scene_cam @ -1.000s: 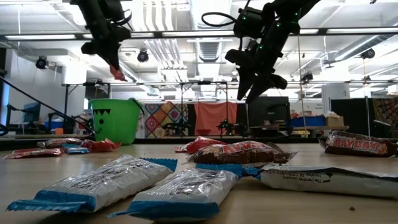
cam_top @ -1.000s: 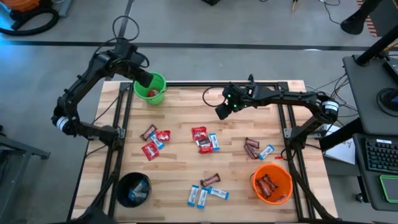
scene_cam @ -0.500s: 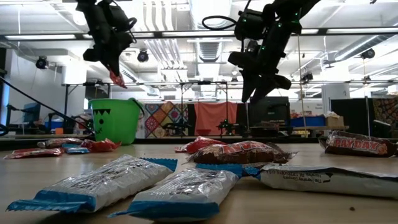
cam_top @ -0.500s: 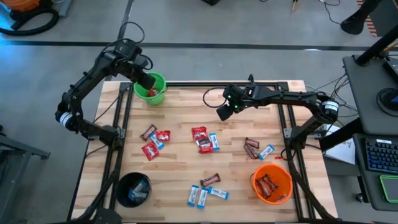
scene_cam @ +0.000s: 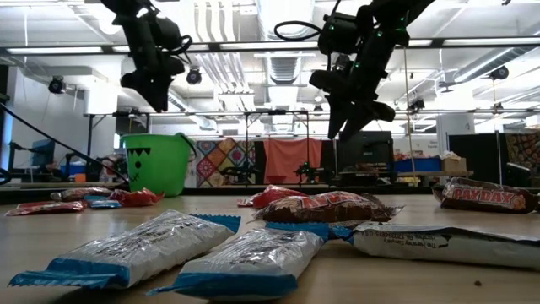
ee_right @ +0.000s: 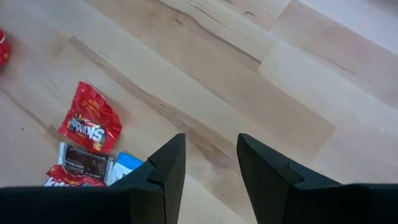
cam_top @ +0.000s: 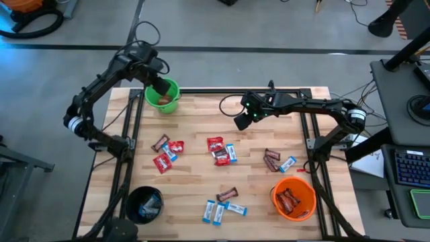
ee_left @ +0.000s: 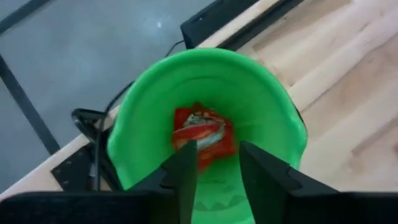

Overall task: Sort candy
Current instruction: Put the brown chocolate into the orange bucket

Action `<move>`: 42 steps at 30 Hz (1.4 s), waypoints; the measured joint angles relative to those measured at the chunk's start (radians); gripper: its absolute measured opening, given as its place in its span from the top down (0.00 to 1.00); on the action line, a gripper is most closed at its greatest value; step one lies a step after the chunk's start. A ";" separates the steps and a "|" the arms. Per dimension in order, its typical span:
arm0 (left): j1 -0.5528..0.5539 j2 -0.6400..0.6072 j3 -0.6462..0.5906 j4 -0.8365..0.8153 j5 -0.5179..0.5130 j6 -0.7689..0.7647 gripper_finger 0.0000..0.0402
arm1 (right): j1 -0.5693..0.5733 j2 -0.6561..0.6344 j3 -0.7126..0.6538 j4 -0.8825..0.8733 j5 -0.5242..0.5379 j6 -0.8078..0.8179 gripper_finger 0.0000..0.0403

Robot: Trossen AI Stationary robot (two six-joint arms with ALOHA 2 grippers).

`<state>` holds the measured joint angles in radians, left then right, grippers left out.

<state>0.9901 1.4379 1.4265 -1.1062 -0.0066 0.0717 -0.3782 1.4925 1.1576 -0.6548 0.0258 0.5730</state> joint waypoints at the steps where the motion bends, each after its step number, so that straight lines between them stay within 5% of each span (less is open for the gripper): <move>1: 0.000 0.002 0.000 -0.004 0.027 -0.001 0.72 | 0.000 0.000 0.000 0.000 -0.006 0.002 0.66; 7: -0.026 -0.005 0.000 -0.008 0.359 -0.006 0.69 | 0.002 0.000 0.000 -0.011 -0.112 0.007 0.66; 25: -0.278 -0.084 0.000 -0.020 0.357 -0.033 0.69 | 0.179 -0.013 0.000 -0.547 -0.113 0.144 0.66; 33: -0.315 -0.090 0.000 -0.020 0.357 -0.024 0.69 | 0.313 -0.009 -0.005 -0.577 -0.113 0.211 0.66; 42: -0.344 -0.113 0.000 0.028 0.323 -0.135 0.69 | 0.341 -0.012 -0.099 -0.655 -0.112 0.155 0.66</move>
<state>0.6457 1.3245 1.4265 -1.0783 0.3161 -0.0636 -0.0368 1.4807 1.0587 -1.3097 -0.0860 0.7276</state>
